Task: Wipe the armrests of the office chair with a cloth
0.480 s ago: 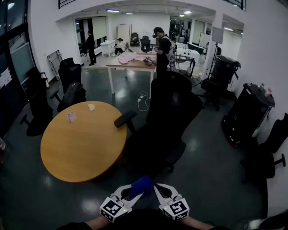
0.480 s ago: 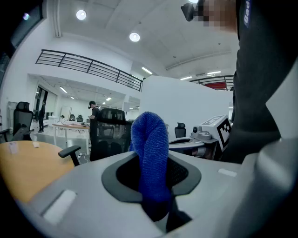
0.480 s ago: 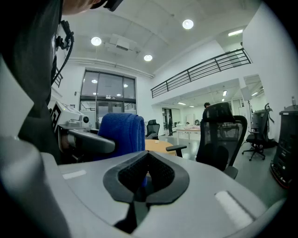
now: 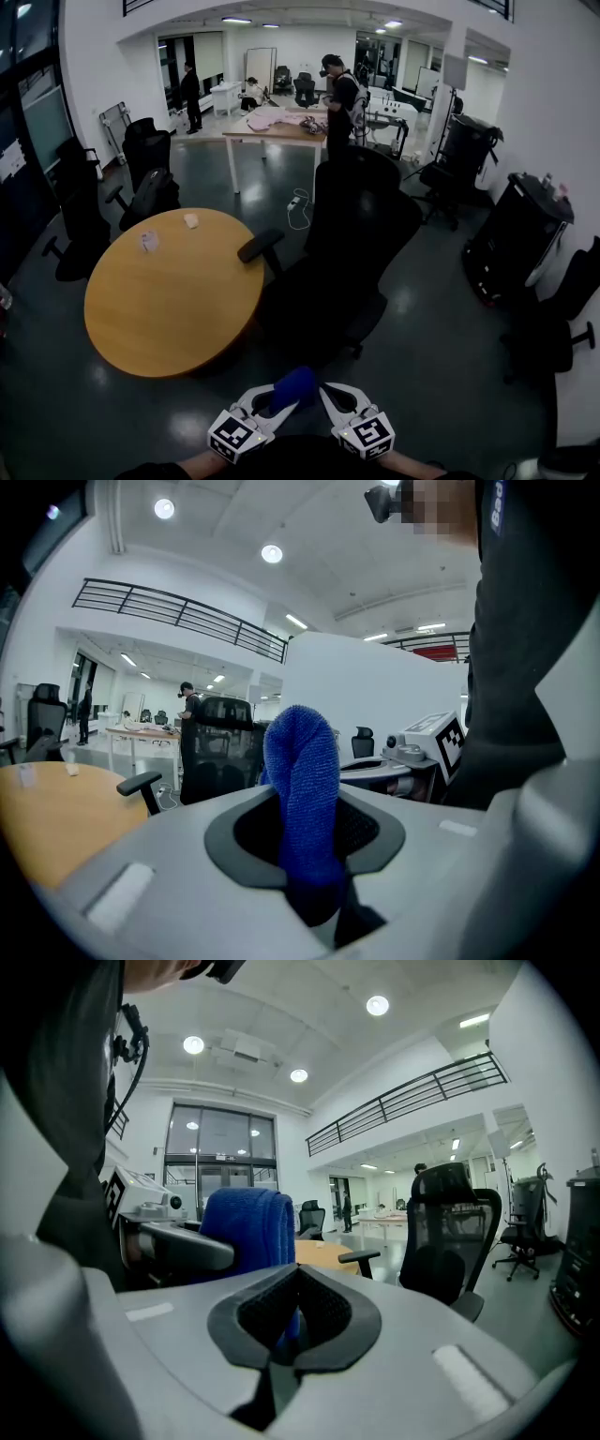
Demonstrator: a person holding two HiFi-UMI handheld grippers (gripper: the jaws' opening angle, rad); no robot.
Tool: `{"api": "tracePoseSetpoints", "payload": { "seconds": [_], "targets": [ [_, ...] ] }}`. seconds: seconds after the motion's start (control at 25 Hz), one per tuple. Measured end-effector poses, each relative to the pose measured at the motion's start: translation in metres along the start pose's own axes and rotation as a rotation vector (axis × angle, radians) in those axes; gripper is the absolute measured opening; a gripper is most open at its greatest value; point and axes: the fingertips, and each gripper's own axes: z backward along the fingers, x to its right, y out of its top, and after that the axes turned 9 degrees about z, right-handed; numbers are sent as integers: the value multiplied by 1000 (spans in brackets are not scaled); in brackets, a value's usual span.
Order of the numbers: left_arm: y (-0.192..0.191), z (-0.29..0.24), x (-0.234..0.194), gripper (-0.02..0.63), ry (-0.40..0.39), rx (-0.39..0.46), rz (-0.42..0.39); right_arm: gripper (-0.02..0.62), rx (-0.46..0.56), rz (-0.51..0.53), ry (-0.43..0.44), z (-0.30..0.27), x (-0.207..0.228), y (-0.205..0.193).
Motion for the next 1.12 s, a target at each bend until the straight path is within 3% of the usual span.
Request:
{"api": "tracePoseSetpoints", "payload": {
  "seconds": [0.4,1.12],
  "targets": [
    [-3,-10,2,121,10,-3,-3,5,26,-23,15,3,10,-7],
    [2,-63,41,121,13,-14,-42,5,50,-90,-50,56,68,-30]
  ]
}}
